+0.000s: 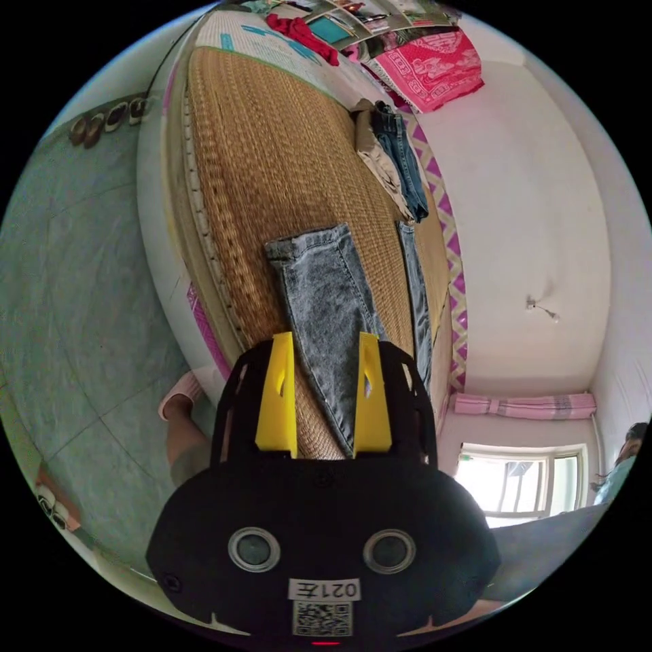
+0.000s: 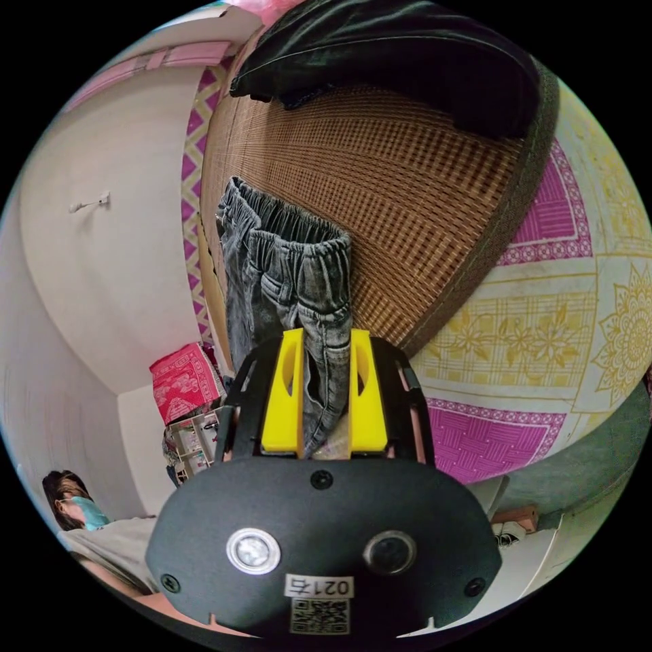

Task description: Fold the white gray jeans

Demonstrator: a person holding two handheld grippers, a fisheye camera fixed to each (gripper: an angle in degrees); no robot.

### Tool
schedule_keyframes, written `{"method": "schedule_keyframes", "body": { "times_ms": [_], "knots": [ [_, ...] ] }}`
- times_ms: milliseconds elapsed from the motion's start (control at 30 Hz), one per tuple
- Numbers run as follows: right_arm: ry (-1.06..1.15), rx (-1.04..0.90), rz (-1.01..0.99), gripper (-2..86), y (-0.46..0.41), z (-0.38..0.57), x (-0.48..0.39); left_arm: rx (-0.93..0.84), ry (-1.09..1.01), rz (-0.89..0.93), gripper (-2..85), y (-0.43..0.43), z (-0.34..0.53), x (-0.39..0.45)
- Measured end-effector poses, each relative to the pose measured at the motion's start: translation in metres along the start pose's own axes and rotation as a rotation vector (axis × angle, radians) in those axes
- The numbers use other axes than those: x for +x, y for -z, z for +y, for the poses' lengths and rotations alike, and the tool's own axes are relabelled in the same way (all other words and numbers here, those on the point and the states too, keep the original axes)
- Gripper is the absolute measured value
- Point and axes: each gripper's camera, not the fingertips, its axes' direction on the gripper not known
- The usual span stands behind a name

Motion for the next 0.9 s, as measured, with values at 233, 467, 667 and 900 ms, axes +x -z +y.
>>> {"method": "schedule_keyframes", "body": {
  "times_ms": [233, 467, 667, 900],
  "knots": [
    [-0.032, 0.021, -0.02, 8.6, 0.004, -0.004, 0.038, 0.079, 0.029, 0.076, 3.3, -0.016, -0.022, -0.023],
    [0.009, -0.007, 0.011, 2.8, 0.019, -0.013, 0.027, -0.071, -0.079, -0.05, -0.9, -0.01, -0.085, 0.07],
    [0.107, -0.099, -0.079, 1.7, 0.032, -0.061, -0.053, -0.365, -0.157, -0.214, -1.0, -0.047, -0.208, 0.227],
    [0.215, -0.125, -0.138, 2.0, -0.03, -0.193, -0.16, -0.524, -0.287, -0.268, -0.9, -0.211, -0.377, 0.415]
  ]
}}
